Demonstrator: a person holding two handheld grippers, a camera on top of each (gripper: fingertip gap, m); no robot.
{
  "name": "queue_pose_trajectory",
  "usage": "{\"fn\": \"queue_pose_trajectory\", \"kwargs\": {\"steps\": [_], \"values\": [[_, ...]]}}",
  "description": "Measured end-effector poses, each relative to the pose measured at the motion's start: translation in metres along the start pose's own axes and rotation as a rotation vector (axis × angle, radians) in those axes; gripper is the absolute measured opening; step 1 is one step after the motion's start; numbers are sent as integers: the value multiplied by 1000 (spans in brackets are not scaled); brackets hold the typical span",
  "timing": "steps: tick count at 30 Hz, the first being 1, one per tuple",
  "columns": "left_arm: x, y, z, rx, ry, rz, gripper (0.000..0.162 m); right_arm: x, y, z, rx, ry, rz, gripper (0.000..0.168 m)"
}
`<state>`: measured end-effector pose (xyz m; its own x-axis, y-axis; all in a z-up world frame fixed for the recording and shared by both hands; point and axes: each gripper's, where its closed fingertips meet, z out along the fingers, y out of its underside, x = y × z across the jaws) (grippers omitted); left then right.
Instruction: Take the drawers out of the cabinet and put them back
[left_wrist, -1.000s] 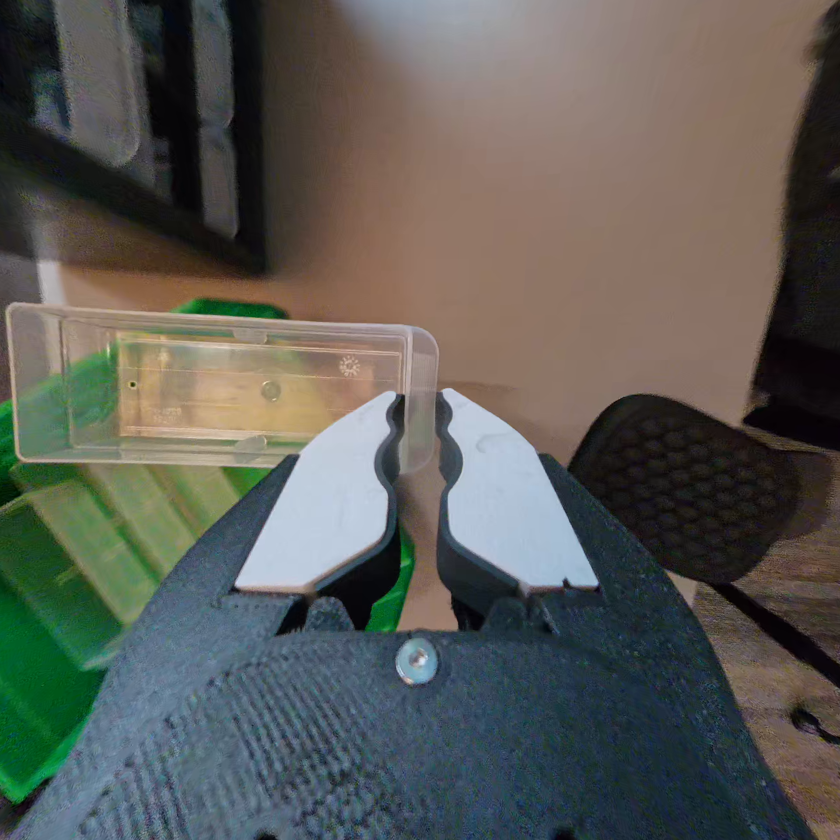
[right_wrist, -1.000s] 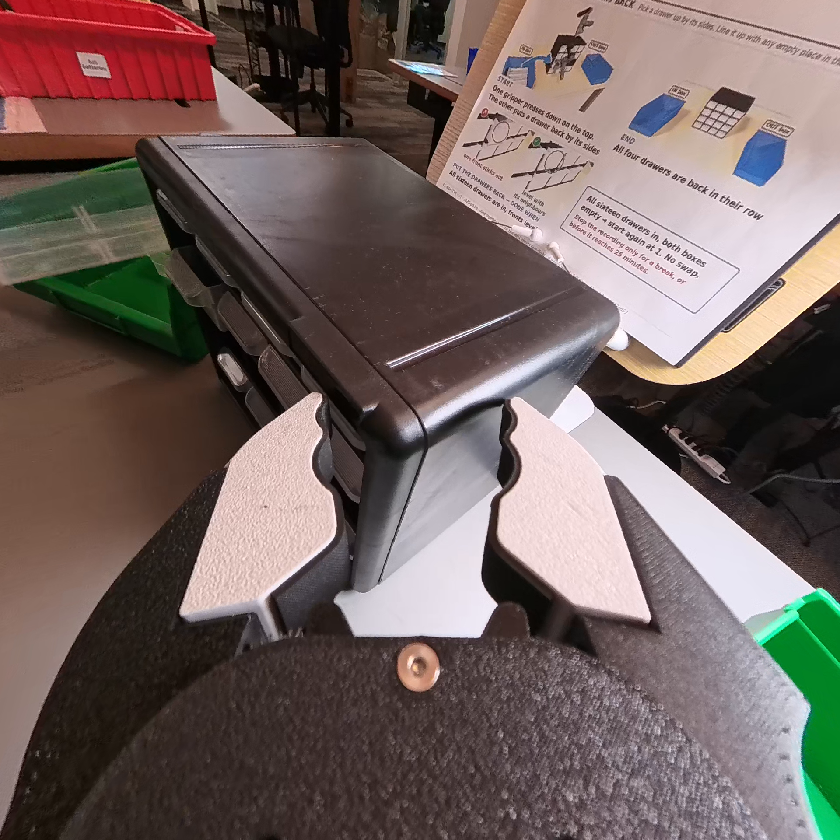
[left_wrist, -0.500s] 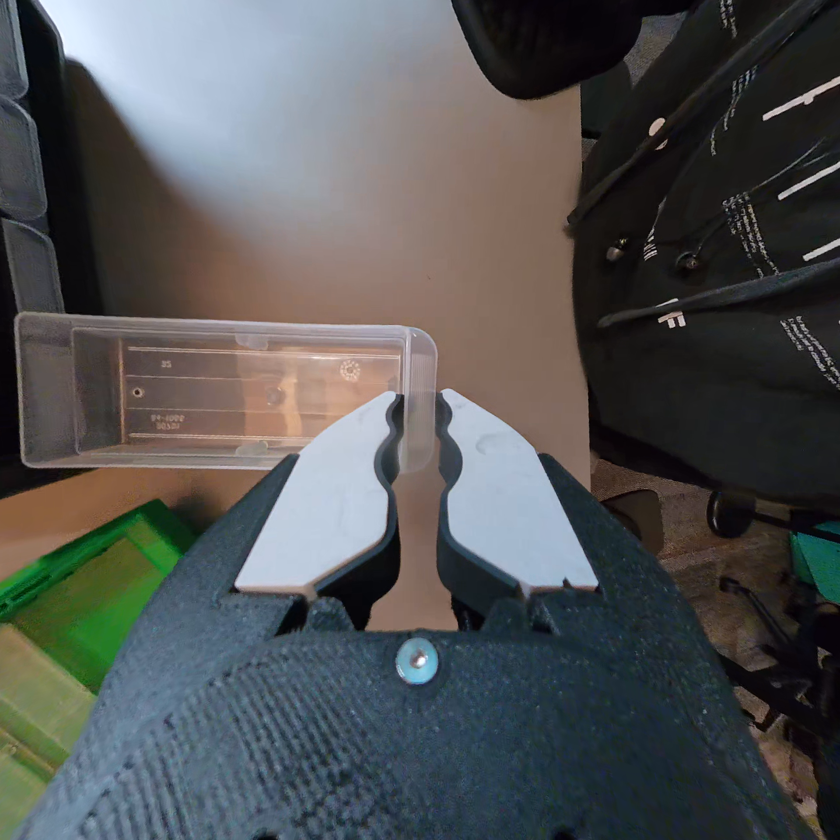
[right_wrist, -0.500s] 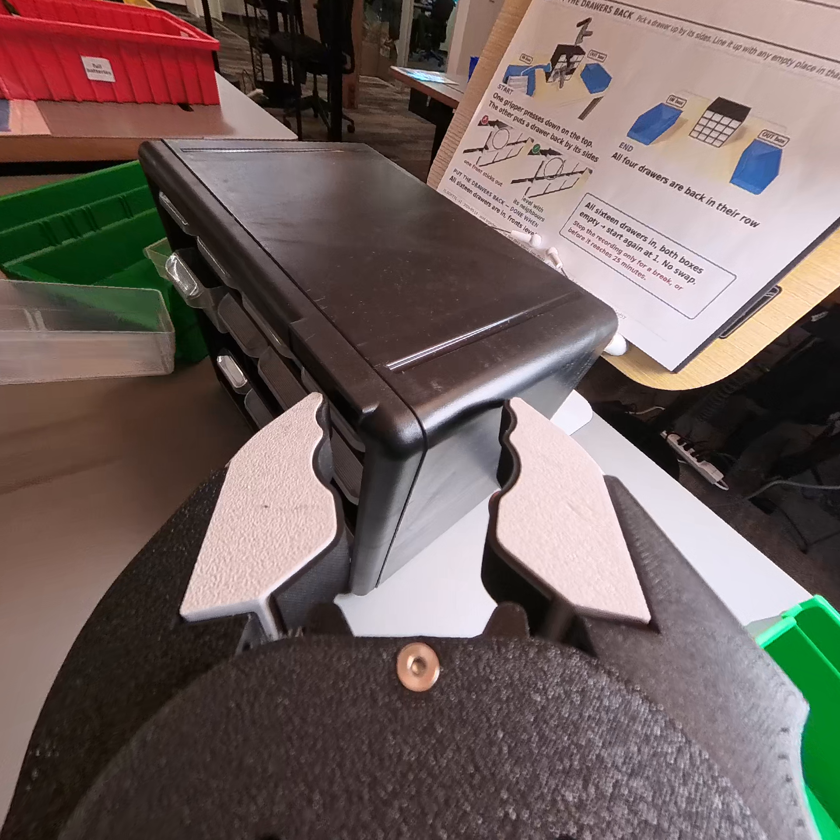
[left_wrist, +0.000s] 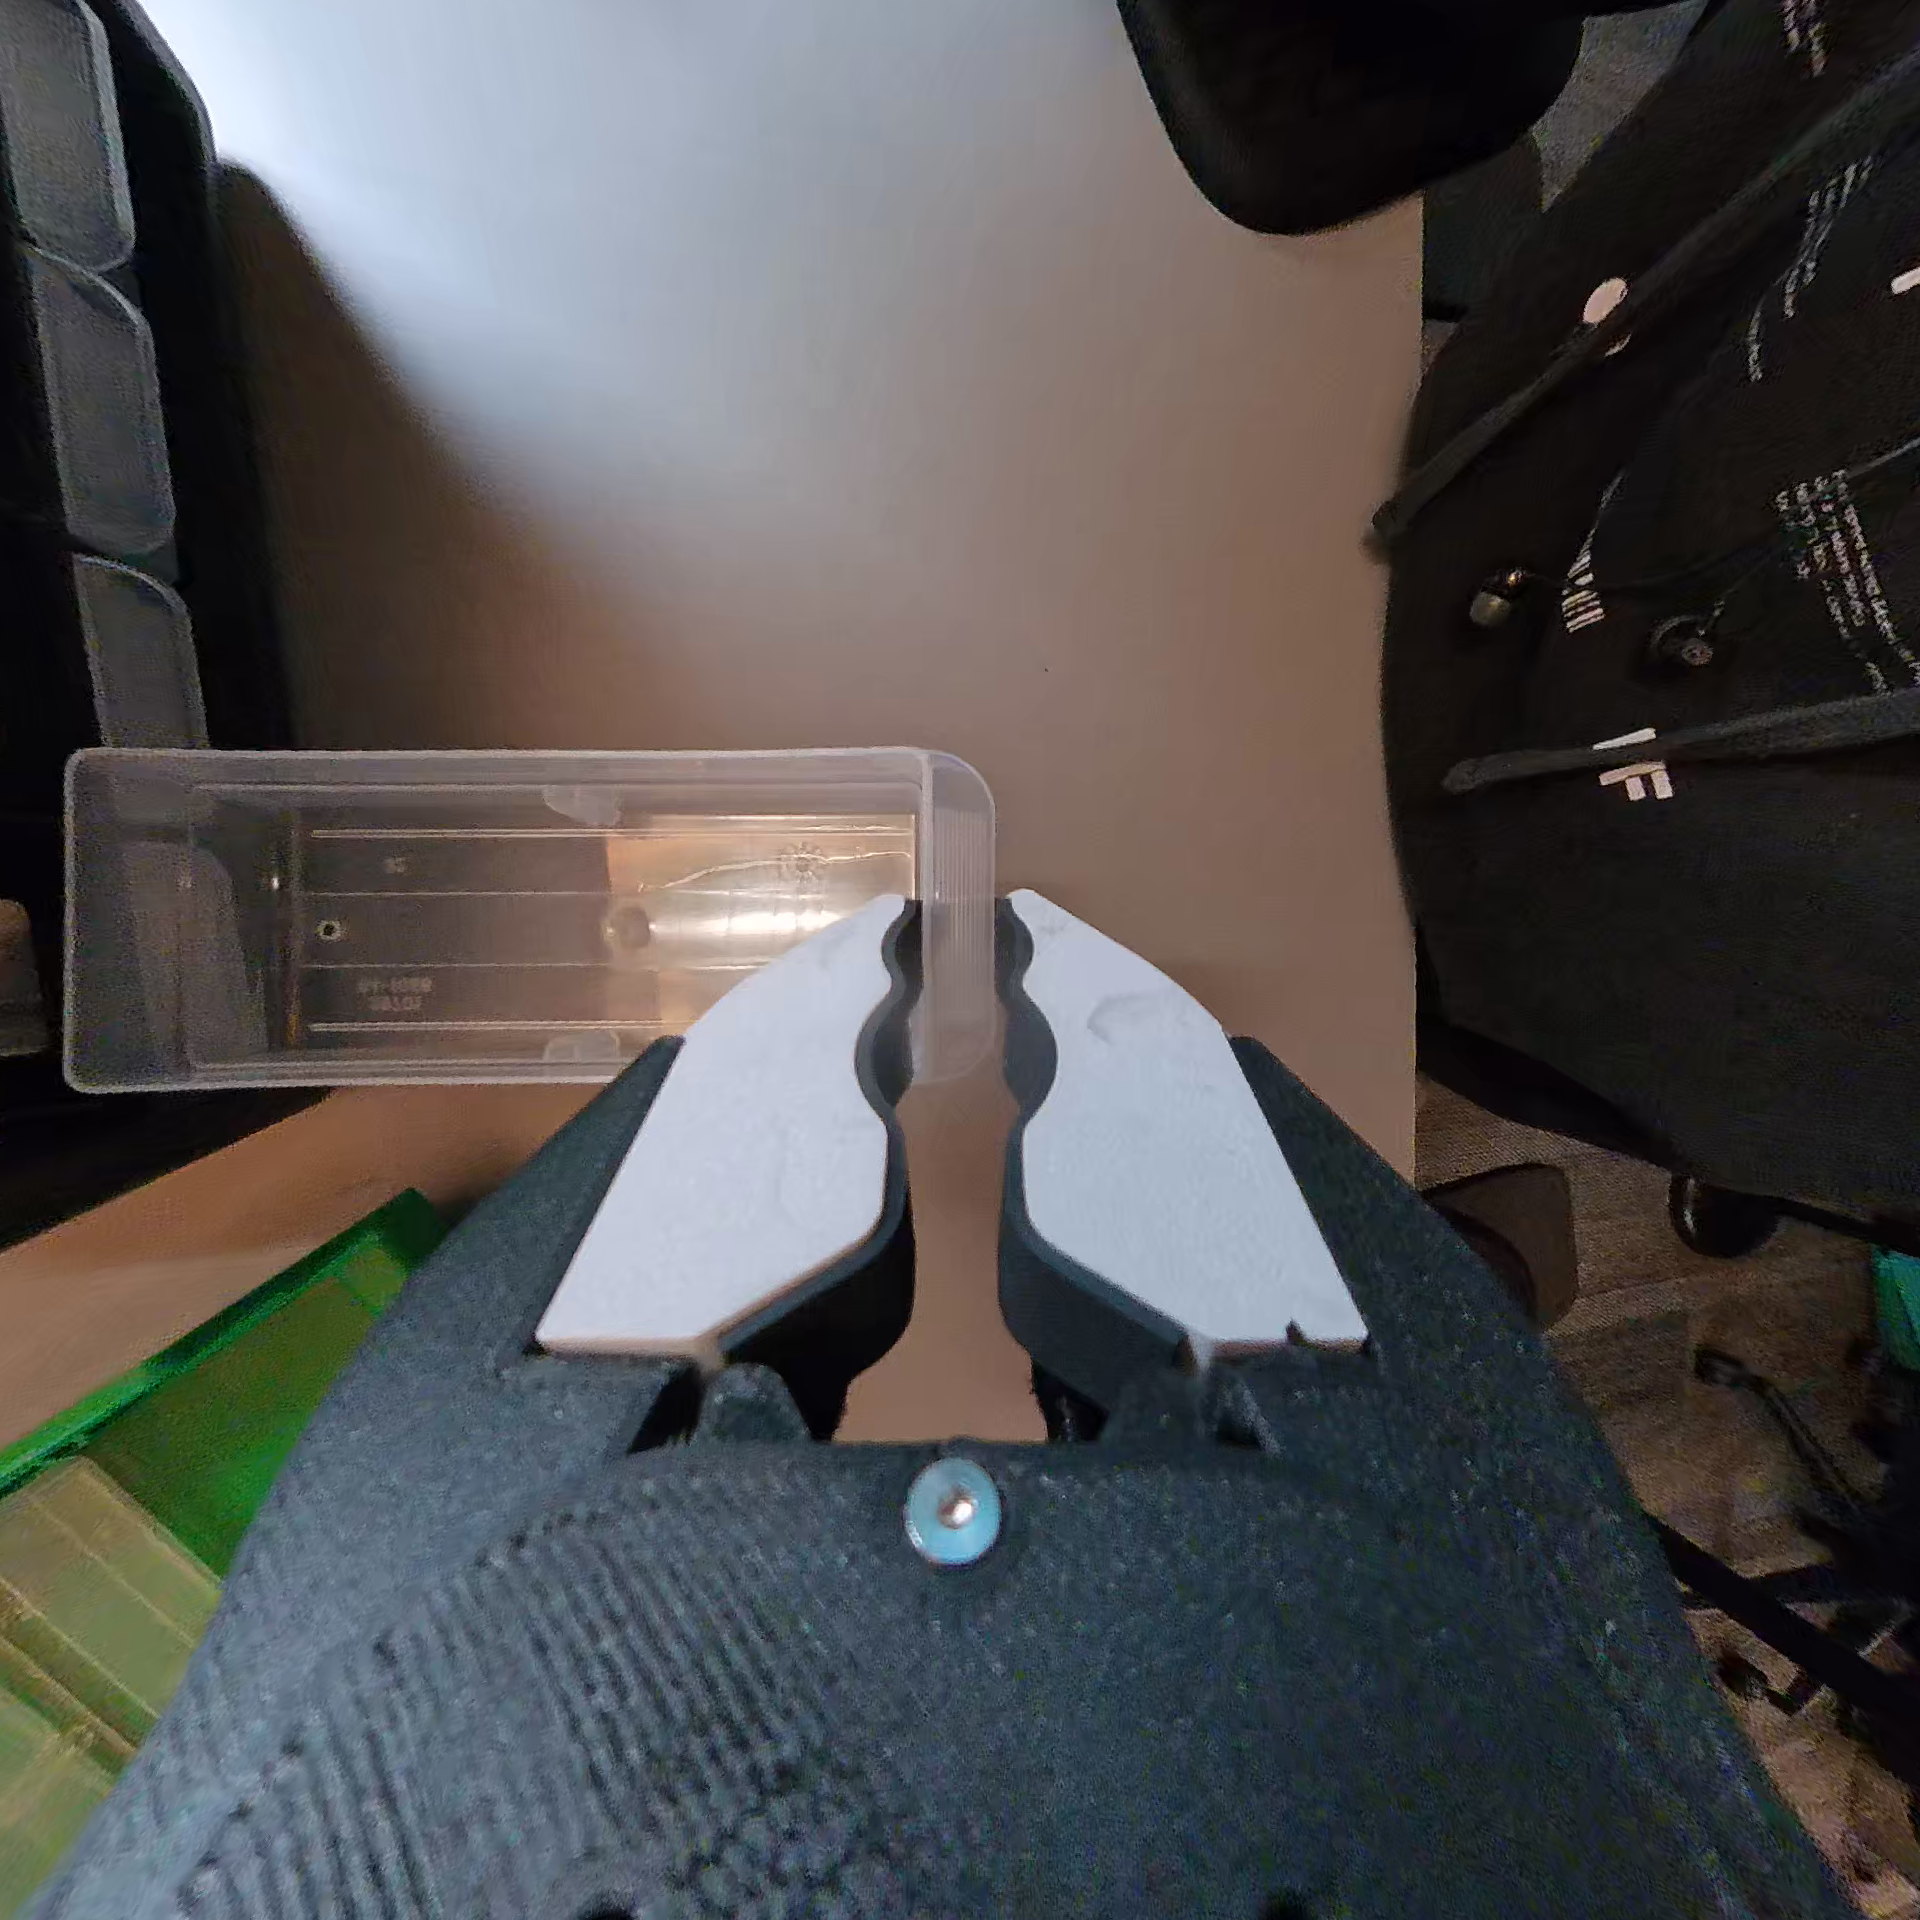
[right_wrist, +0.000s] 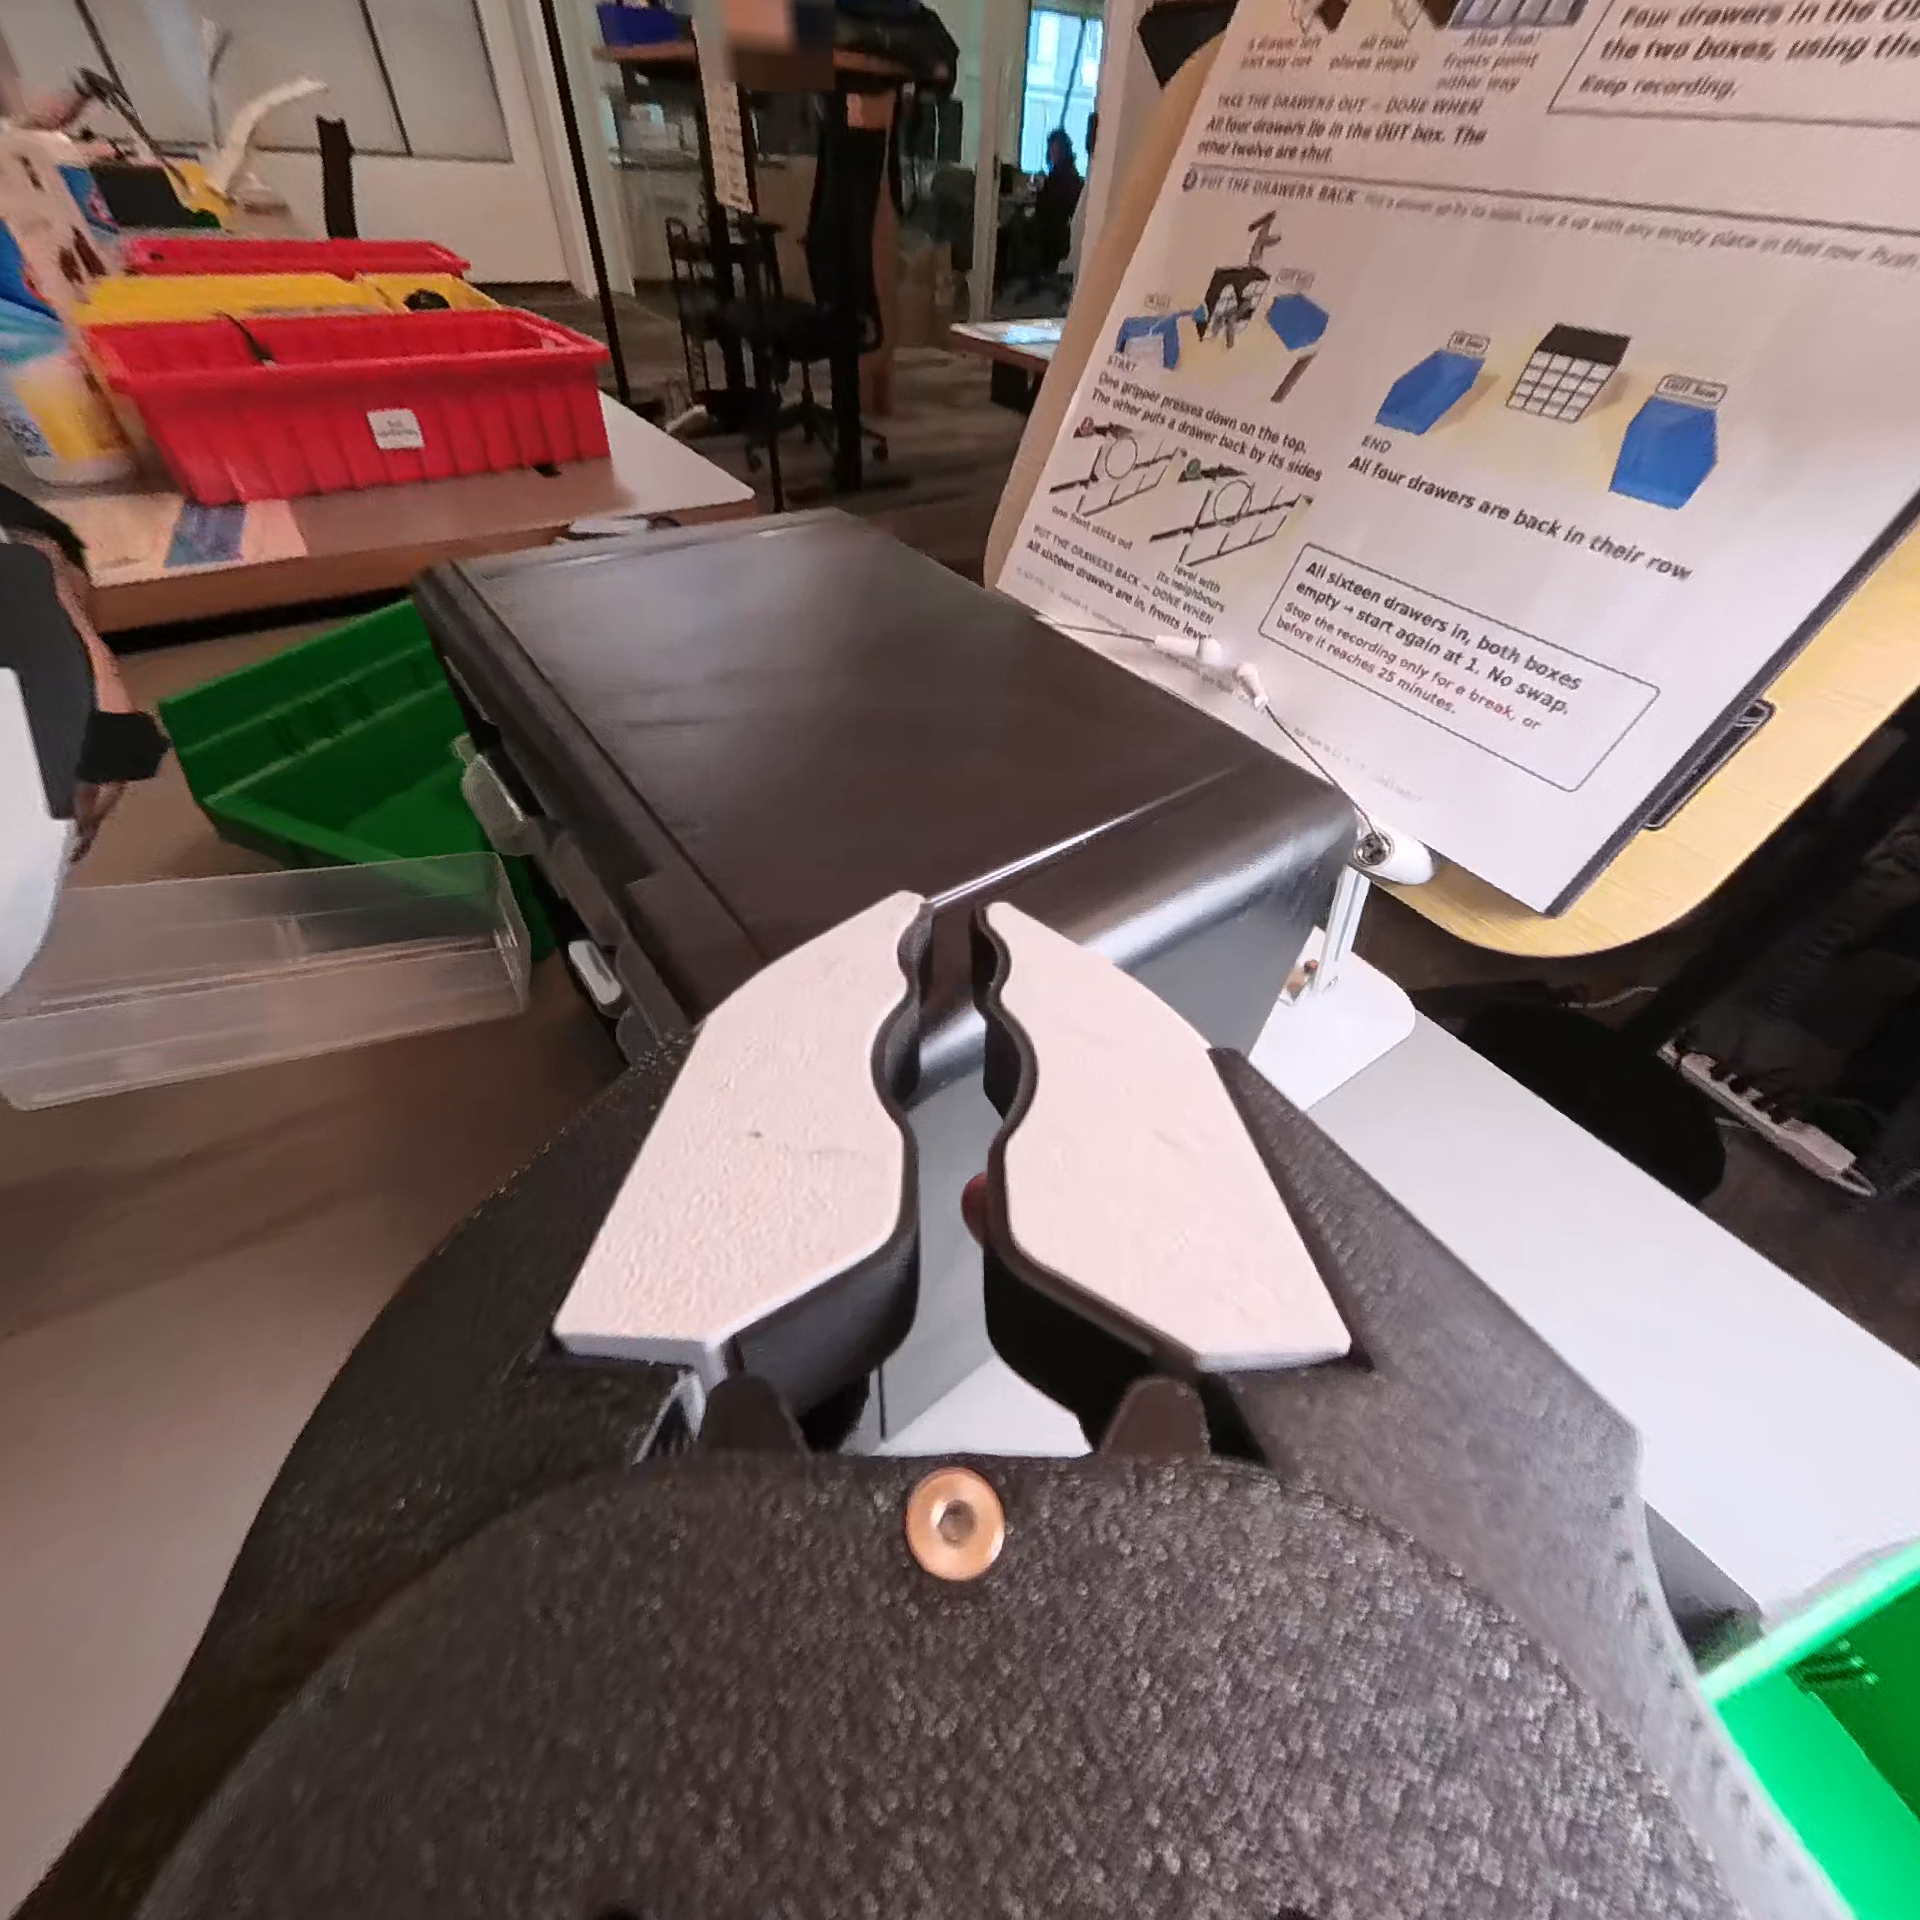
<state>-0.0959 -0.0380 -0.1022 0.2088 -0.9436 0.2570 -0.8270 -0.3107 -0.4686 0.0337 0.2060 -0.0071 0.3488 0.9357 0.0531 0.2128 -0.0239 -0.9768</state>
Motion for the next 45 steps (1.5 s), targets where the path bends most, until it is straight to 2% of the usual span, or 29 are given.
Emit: {"fn": "queue_pose_trajectory", "kwargs": {"steps": [3,9,18,29,36,38,45], "values": [[-2,-4,1,2,5,-12,13,4,4,7,-33,-22,-8,0],[-8,-10,4,24,28,-44,13,2,3,11,-3,-94,35,0],[-23,-19,-7,131,15,-115,13,1,4,7,-17,-66,7,0],[-23,-14,-11,251,0,-112,13,0,4,6,-4,-76,34,0],[-40,-14,-17,278,7,-142,13,0,4,5,0,-69,34,0],[-42,-13,-19,269,-14,-101,14,0,4,5,2,-73,35,0],[-49,-4,5,151,-252,133,15,0,4,5,10,-81,38,0]]}}
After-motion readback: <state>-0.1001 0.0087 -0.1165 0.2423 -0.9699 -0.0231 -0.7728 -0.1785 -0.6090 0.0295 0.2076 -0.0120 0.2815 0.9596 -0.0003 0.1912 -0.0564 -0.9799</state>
